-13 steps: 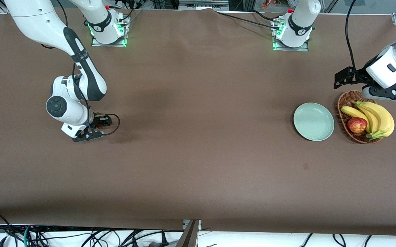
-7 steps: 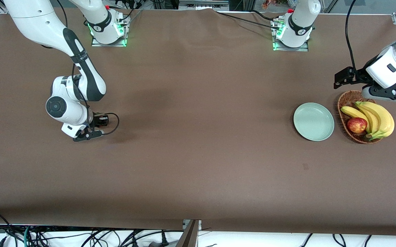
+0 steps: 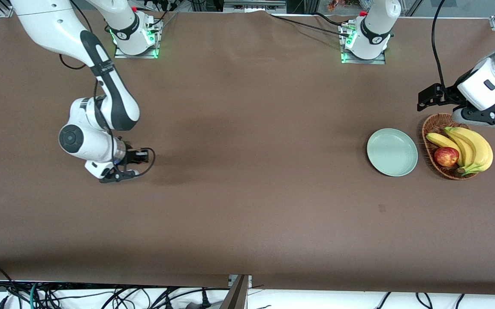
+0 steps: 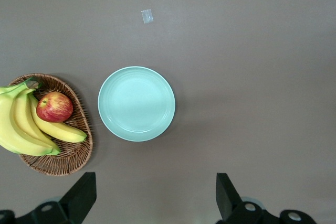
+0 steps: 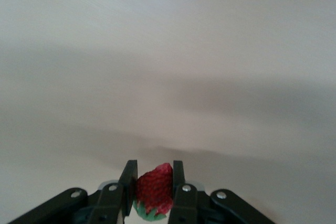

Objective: Collect all strawberries into plate
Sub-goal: 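Carry the strawberry to mid-table and release it with the right gripper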

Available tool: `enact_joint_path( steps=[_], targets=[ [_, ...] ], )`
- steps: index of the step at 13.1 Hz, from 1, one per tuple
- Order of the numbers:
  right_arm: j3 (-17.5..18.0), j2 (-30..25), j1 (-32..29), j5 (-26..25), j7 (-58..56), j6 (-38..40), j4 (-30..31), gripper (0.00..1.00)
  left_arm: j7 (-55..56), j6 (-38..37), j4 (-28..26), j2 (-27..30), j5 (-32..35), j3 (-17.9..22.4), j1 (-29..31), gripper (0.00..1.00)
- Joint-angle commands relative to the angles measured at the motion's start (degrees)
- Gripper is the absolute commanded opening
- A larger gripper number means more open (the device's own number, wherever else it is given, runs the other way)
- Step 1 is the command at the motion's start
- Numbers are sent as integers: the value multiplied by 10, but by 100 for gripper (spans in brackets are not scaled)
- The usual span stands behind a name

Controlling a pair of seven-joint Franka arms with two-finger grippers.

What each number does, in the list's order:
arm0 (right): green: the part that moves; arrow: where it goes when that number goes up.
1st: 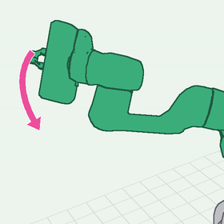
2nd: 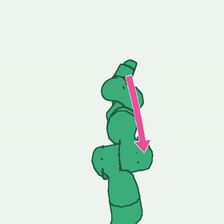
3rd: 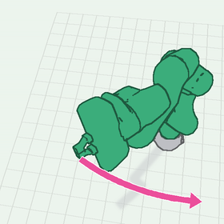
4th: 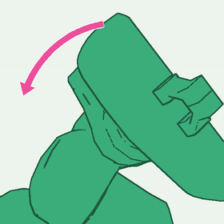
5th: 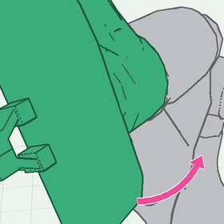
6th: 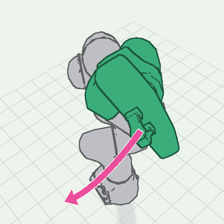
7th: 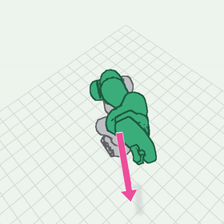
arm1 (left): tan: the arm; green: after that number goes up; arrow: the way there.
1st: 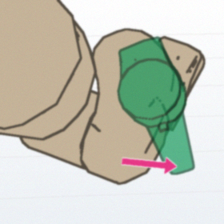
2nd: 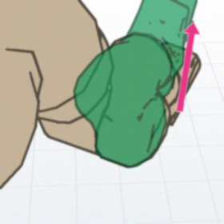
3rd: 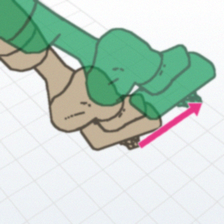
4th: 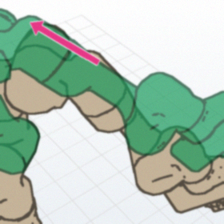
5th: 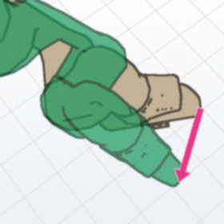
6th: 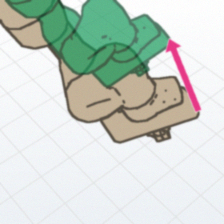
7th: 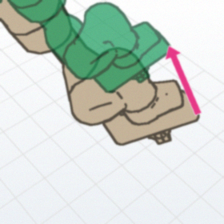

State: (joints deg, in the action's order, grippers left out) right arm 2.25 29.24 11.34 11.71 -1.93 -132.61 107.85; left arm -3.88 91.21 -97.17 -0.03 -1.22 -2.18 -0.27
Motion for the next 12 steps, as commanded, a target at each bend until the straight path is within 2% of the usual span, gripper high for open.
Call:
enact_joint_path(
  steps=[1,4,6,7,10,12],
  targets=[
    [20,70,56,25,121,15,-115,10,-6,-3,13,-4,-7,2,1,100],
    [28,142,153,27,306,4,-226,14,-6,-3,14,-5,-7,0,0,100],
    [28,181,216,27,422,-35,-285,14,-6,-3,14,-4,-8,0,1,100],
    [28,200,250,27,485,-75,-301,14,-6,-3,14,-4,-8,1,0,100],
    [28,265,341,30,632,-264,-324,14,-6,-3,14,-4,-8,1,0,100],
    [25,297,392,29,696,-330,-336,18,-6,-3,14,-4,-8,1,0,100]
  ],
)
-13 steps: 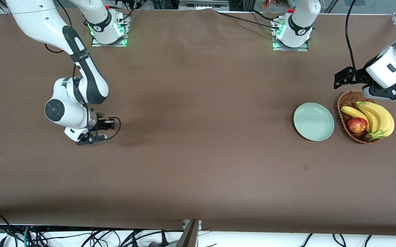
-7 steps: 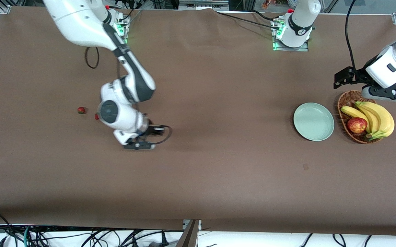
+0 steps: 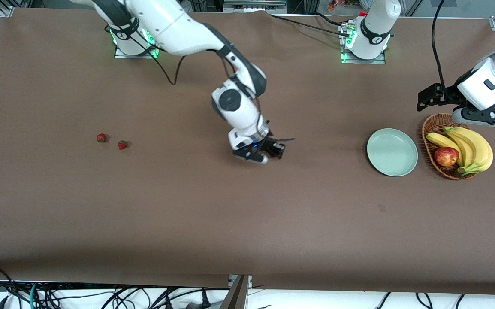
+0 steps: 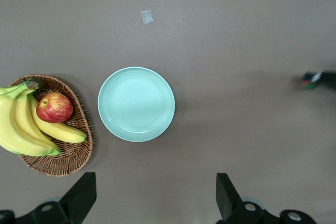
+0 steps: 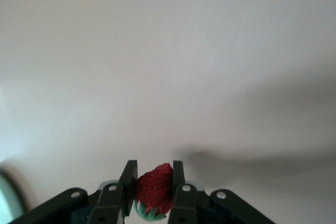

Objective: Collect all strawberries into plate
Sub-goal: 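Carry the strawberry to mid-table and release it with the right gripper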

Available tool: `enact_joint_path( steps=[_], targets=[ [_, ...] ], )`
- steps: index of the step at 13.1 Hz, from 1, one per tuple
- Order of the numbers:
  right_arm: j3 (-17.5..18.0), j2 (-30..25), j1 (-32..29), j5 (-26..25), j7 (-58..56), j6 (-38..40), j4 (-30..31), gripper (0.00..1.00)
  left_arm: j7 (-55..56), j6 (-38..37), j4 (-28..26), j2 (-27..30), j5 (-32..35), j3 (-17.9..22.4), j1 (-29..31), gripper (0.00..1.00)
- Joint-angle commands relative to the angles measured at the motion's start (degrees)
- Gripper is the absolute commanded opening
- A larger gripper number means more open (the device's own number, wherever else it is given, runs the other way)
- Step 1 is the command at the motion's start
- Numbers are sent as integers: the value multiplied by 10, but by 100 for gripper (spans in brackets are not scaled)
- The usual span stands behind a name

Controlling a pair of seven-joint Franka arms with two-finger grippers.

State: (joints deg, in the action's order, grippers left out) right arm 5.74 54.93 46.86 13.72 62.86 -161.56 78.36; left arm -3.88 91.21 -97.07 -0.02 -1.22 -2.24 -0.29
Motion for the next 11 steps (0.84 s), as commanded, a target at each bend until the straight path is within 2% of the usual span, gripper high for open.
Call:
enact_joint_path(
  steps=[1,3,4,7,8,11],
  targets=[
    [-11,43,46,9,66,-52,-41,33,-6,-3,13,-4,-7,1,0,100],
    [-12,38,52,9,73,-55,-41,67,-6,-2,13,-5,-7,2,0,100],
    [-13,31,46,10,70,-55,-41,74,-6,-2,13,-5,-7,2,0,100],
    [-13,3,14,13,57,-35,-33,88,-6,-2,13,-5,-7,3,1,100],
    [-16,-10,3,4,48,12,-32,89,-6,-2,12,-6,-7,3,1,100],
    [-57,-64,-26,0,-69,195,-30,92,-3,-2,13,-6,-8,4,7,100]
  ],
)
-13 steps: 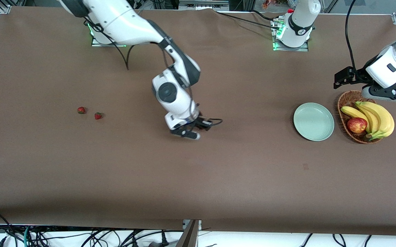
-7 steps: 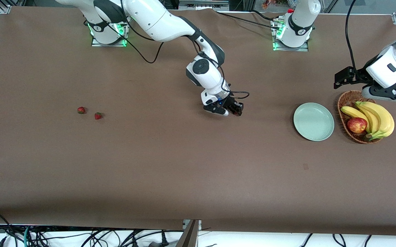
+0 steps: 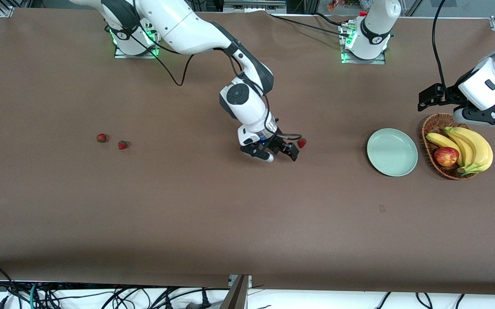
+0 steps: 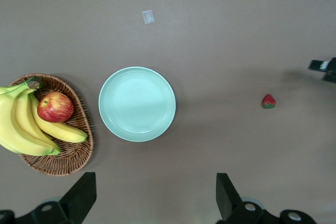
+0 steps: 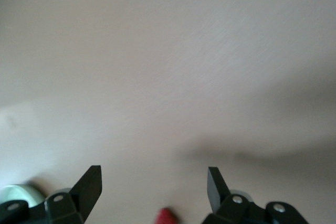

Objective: Collect all strawberries into plate
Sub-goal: 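Reach the left gripper to the strawberry while the right gripper returns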

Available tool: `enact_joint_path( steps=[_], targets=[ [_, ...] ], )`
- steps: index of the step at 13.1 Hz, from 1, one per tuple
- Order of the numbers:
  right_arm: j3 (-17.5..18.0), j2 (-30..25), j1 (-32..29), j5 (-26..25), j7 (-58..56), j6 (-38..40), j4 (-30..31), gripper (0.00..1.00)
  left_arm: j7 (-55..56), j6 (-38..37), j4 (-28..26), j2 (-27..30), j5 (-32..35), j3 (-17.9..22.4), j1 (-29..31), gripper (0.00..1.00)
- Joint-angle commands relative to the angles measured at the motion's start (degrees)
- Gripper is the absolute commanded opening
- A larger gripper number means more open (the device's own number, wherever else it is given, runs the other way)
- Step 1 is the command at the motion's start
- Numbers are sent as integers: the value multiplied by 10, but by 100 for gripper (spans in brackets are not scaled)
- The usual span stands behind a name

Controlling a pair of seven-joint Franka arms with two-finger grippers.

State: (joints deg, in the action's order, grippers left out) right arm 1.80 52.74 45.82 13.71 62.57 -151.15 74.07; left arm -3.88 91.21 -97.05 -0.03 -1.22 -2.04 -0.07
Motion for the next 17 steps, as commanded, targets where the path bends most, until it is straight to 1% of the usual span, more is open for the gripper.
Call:
enact_joint_path(
  steps=[1,3,4,5,6,8,9,10,11,12,13,14,15,17],
  targets=[
    [-46,-60,-18,0,-119,153,13,93,2,-2,12,-10,-8,2,6,100],
    [-115,-107,-19,3,-245,277,29,96,2,-2,10,-12,-17,0,18,100],
    [-145,-131,-20,4,-318,319,50,96,2,-2,7,-11,-18,-1,18,100],
    [-172,-159,-20,1,-371,341,89,98,3,4,-2,-10,-18,-4,18,100],
    [-201,-190,-19,-3,-426,338,149,99,4,24,-22,-10,-23,-6,14,100],
    [-254,-255,-19,-13,-555,305,267,99,15,82,-74,-7,-33,-16,10,100],
    [-283,-282,-19,-12,-611,267,334,99,20,90,-82,-10,-34,-30,11,100],
    [-305,-307,-19,-11,-651,222,405,99,35,101,-87,-14,-35,-35,9,100],
    [-322,-327,-20,-10,-671,170,473,99,71,123,-97,-20,-35,-58,6,100],
    [-332,-342,-20,-10,-679,110,538,99,117,154,-111,-23,-35,-90,7,100],
    [-336,-347,-20,-9,-683,52,590,99,163,186,-124,-34,-34,-114,5,100],
    [-343,-344,-22,-7,-683,11,626,99,213,217,-127,-54,-27,-147,5,100],
    [-344,-341,-32,-5,-685,-6,643,99,270,246,-127,-81,-17,-181,4,100],
    [-343,-339,-55,-4,-701,-4,650,99,386,301,-128,-133,49,-222,-13,100]
  ],
)
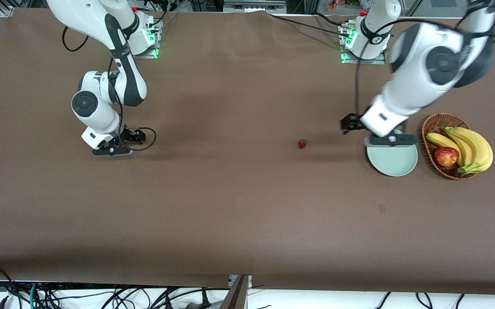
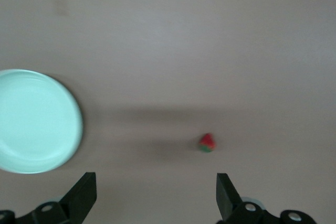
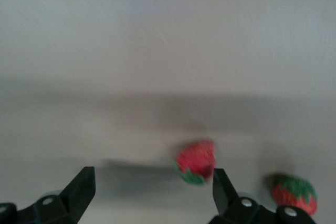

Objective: Collect all strawberries into plate
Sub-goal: 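Reach the left gripper to the strawberry while the right gripper returns, then grasp a strawberry with each gripper, left mid-table, right at the pile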

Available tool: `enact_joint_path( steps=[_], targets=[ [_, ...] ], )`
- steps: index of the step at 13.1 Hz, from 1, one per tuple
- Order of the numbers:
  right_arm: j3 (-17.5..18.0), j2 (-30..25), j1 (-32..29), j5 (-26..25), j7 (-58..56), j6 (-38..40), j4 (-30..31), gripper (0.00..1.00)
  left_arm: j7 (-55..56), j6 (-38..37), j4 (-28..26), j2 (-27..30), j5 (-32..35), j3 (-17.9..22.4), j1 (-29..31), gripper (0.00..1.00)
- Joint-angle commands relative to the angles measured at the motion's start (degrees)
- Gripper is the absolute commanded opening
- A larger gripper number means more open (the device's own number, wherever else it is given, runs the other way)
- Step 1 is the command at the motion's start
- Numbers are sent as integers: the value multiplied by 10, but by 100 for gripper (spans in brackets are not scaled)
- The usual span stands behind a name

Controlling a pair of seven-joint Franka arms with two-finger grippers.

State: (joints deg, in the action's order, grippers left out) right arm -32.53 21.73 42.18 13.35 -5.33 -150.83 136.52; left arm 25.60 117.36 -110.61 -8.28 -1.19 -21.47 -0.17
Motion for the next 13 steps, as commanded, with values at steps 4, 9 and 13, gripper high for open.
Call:
enact_joint_path(
  steps=[4,9,13],
  targets=[
    [0,-18,-41,5,-41,-9,24,93,254,176,-70,-110,179,-78,-23,100],
    [5,-6,-44,32,-40,-8,0,86,286,292,-149,-146,214,-78,-24,100],
    [19,13,-44,61,-42,-8,-16,71,288,318,-142,-197,239,-74,-24,100]
  ],
)
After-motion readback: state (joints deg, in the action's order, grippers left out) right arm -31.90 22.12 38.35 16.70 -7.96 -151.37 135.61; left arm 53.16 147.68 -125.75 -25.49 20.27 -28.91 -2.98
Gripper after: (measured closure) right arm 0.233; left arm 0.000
